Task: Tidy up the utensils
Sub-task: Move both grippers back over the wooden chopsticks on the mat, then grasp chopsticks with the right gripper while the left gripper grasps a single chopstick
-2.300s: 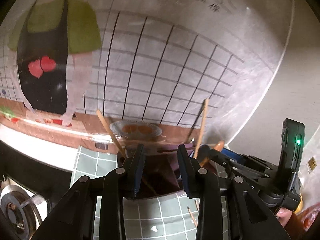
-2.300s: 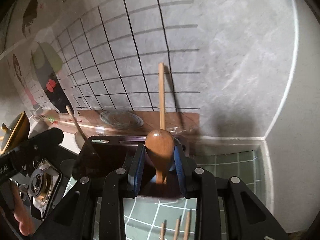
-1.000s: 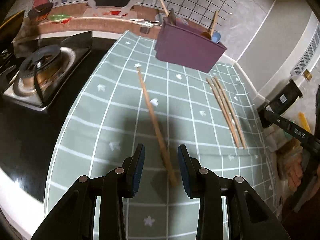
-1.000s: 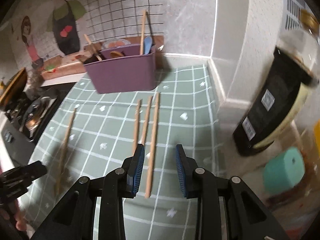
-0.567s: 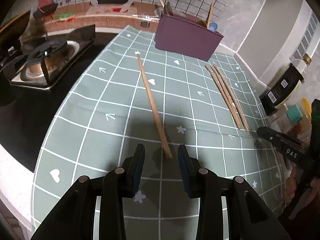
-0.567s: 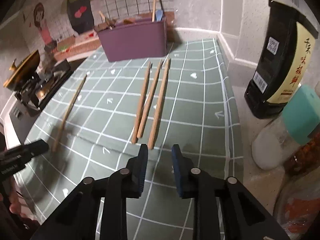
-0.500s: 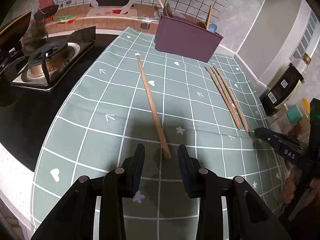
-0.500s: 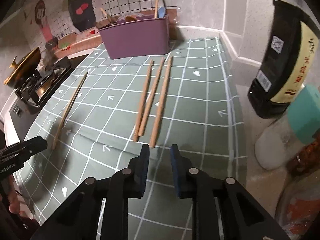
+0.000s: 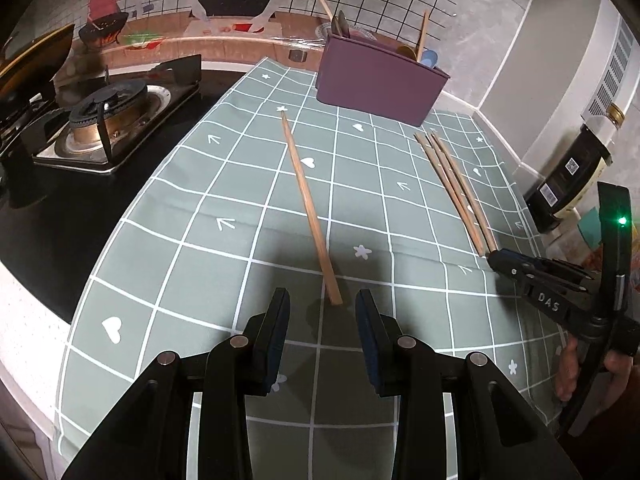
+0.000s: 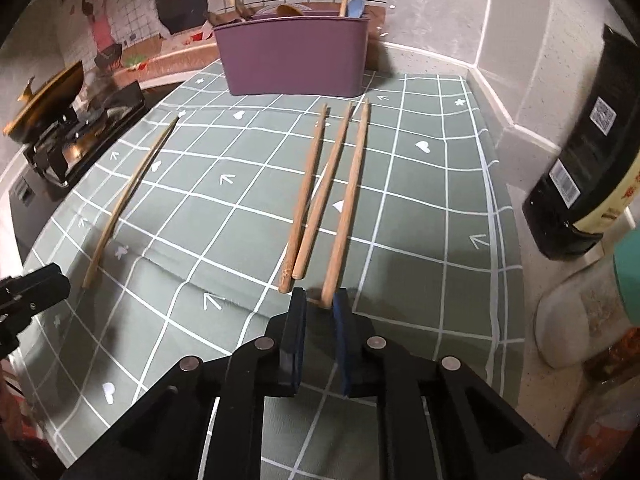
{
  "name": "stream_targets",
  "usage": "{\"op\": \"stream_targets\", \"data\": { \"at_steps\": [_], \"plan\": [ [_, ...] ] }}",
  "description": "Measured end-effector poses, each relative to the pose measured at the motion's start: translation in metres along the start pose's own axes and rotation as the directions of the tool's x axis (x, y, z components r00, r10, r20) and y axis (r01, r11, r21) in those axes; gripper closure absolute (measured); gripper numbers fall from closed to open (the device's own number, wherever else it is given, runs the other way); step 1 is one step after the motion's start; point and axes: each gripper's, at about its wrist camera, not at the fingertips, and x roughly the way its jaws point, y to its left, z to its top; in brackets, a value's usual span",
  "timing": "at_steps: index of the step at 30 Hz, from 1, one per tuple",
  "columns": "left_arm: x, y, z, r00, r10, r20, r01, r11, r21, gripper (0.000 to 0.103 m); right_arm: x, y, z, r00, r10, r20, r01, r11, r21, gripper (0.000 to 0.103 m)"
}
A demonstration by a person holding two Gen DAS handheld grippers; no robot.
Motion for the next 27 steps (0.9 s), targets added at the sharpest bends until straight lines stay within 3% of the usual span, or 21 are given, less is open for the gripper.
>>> {"op": "stream_targets", "data": {
  "at_steps": [4, 15, 23, 27],
  "plan": [
    [0.0, -0.002, -0.002, 1.0, 0.0, 0.0, 0.0, 1.0, -0.001, 0.068, 0.001, 0.002, 0.001, 1.0, -0.024, 0.007, 0.024, 1.0, -0.01, 0.097],
    [0.01, -0.018, -0.003, 1.0, 0.021, -0.001, -0.021, 0.999, 0.032, 0.068, -0.031, -0.015, 0.01, 0.993, -0.039, 0.115, 0.031, 0.997, 0.071, 0.097],
    [0.019, -0.016, 0.003, 0.998, 0.067, 0.018, -0.067, 0.998, 0.015, 0.069, -0.039, -0.012, 0.01, 0.99, -0.034, 0.134, 0.023, 0.997, 0.079, 0.097],
    [0.024, -0.011, 0.002, 0.997, 0.082, 0.005, -0.081, 0.997, -0.01, 0.075, -0.042, -0.011, 0.011, 0.989, -0.033, 0.143, 0.022, 0.997, 0.08, 0.097]
  ]
}}
